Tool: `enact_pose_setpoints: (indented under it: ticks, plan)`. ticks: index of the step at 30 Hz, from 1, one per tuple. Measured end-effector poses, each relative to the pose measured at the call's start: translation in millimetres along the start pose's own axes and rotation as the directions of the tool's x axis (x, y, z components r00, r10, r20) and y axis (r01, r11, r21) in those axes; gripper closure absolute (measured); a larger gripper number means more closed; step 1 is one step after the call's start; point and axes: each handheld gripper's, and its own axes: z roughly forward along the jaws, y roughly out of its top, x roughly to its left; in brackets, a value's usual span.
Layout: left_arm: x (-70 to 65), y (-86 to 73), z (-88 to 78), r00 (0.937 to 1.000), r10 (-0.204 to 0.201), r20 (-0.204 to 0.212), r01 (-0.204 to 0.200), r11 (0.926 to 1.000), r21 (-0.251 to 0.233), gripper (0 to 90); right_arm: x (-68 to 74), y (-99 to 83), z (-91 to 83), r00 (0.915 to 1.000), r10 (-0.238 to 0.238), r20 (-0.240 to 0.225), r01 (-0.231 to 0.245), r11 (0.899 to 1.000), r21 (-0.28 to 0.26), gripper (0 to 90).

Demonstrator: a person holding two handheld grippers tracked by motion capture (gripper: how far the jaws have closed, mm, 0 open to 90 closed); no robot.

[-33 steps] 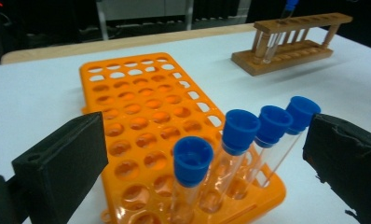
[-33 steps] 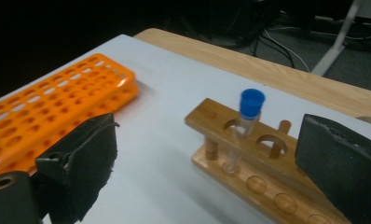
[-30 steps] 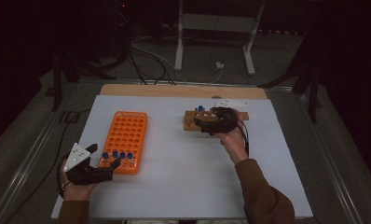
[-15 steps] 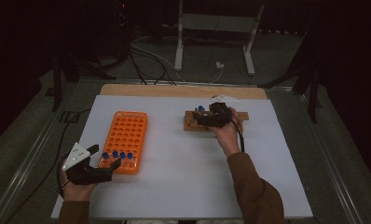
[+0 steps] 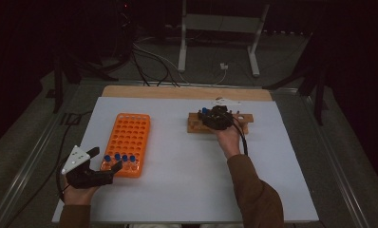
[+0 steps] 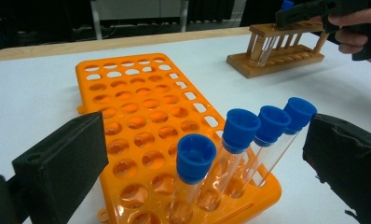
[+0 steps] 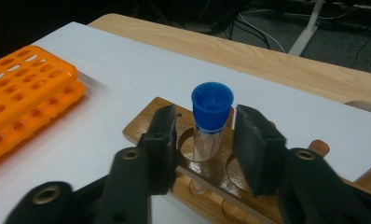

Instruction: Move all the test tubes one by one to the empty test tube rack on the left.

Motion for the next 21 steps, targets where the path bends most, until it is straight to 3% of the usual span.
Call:
enact_pose_setpoints:
  ticks: [9,21]
  plan:
    - [0.4,-0.5,0.0,1.0,-0.004,-0.005,0.004,1.0,0.0,0.5,5.0,-0.2,2.0,0.9996,-0.027,0.009,0.027,1.0,0.004,75.0]
    - [-0.2,-0.9,0.2,1.0,-0.001,-0.009,0.001,1.0,0.001,0.5,6.7,0.4,3.0,0.9992,-0.032,0.024,0.032,0.999,0.005,77.2]
